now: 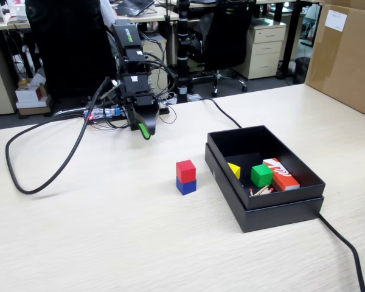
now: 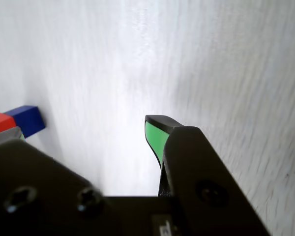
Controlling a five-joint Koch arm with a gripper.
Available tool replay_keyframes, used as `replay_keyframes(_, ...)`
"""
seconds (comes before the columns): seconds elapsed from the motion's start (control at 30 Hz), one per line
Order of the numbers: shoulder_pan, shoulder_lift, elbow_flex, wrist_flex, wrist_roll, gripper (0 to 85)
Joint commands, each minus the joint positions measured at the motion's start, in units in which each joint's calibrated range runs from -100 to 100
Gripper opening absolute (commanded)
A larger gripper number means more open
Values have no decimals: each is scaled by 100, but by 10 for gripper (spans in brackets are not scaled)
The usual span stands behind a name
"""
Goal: Put the red cube on top of the blue cube
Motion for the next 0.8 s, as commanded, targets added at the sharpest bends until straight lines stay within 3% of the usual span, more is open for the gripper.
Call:
replay_keyframes(0.0, -49, -117, -310, 1452, -73, 479)
replay_keyframes(0.4, -39, -117, -2223, 4303, -83, 477)
replay_keyframes(0.77, 34, -117, -2785, 4511, -78, 477)
